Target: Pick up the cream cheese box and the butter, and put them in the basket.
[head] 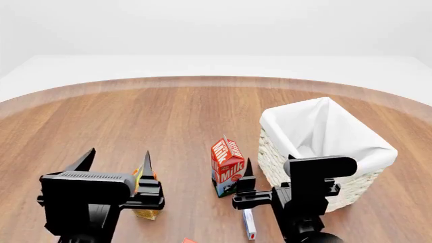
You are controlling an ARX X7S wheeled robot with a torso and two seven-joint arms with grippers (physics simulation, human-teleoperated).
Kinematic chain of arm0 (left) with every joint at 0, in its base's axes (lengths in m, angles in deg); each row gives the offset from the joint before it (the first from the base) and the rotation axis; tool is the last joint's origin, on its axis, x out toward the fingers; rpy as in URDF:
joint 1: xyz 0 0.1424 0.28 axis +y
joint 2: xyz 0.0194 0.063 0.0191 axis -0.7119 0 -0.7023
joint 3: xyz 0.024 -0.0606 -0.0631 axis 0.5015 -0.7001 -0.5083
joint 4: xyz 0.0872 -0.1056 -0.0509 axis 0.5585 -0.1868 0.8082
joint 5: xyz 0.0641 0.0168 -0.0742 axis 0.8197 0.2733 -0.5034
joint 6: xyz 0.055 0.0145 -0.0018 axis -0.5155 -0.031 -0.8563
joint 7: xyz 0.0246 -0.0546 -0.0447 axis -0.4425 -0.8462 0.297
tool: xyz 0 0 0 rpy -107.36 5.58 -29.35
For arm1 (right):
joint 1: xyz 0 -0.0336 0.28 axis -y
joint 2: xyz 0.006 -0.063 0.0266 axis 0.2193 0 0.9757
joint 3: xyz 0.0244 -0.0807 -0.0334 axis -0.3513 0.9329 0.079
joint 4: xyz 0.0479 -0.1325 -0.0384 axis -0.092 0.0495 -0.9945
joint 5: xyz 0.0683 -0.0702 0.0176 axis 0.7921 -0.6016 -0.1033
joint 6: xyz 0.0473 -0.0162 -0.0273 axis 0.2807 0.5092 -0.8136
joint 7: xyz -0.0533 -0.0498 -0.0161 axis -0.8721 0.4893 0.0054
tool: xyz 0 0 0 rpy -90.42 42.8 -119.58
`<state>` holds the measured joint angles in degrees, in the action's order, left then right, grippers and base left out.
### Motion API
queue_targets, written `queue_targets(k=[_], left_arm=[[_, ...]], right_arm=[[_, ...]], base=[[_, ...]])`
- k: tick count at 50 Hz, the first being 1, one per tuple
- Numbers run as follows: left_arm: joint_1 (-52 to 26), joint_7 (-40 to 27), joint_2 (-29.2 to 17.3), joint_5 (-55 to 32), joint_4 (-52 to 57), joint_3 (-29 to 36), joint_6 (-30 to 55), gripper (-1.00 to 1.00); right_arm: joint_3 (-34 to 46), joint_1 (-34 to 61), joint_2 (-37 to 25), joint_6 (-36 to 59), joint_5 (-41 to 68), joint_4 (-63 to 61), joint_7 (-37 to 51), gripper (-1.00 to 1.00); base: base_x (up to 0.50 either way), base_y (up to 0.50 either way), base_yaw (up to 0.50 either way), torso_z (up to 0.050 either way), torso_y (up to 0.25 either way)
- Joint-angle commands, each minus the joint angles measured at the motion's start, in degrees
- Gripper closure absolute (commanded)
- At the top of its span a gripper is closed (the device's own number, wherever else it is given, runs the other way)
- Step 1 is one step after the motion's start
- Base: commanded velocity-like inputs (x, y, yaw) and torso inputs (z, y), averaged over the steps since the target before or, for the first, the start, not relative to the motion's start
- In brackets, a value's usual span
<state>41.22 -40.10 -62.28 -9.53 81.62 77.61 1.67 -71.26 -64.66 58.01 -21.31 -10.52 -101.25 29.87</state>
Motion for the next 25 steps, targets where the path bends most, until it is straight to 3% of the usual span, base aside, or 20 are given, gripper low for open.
queue_targets(k=[1,4,9,12,25], left_arm=[[-5.7,-1.6,0.1,-3.7,4.2,-0.4,8.2,-1.00],[-5.3,-2.3,-1.3,-5.0,6.5,0.0,9.4,-1.00],[-0.9,-8.6,-6.2,-11.1,6.6,-2.4,3.7,-1.00],[5.4,-6.1,-6.9,-7.0,4.1,-2.4,-5.1,-1.00],[7.2,-6.8,-8.7,-13.9,5.3,-11.3,-5.3,-1.00]], right_arm=[[-1.2,1.8,0.1,2.5,1.6,-0.2,0.7,-1.00],[-1.4,2.1,-0.2,2.9,1.9,-0.4,0.8,-1.00],[-1.4,2.2,-0.1,3.1,2.0,0.7,1.2,-1.00],[-1.2,2.5,0.2,3.7,2.3,0.9,1.5,-1.00],[-1.3,6.2,2.2,7.6,4.5,3.6,2.2,-1.00]], base=[[0.00,0.00,0.00,0.000,0.000],[0.00,0.00,0.00,0.000,0.000],[0.00,0.00,0.00,0.000,0.000],[0.00,0.00,0.00,0.000,0.000],[0.00,0.00,0.00,0.000,0.000]])
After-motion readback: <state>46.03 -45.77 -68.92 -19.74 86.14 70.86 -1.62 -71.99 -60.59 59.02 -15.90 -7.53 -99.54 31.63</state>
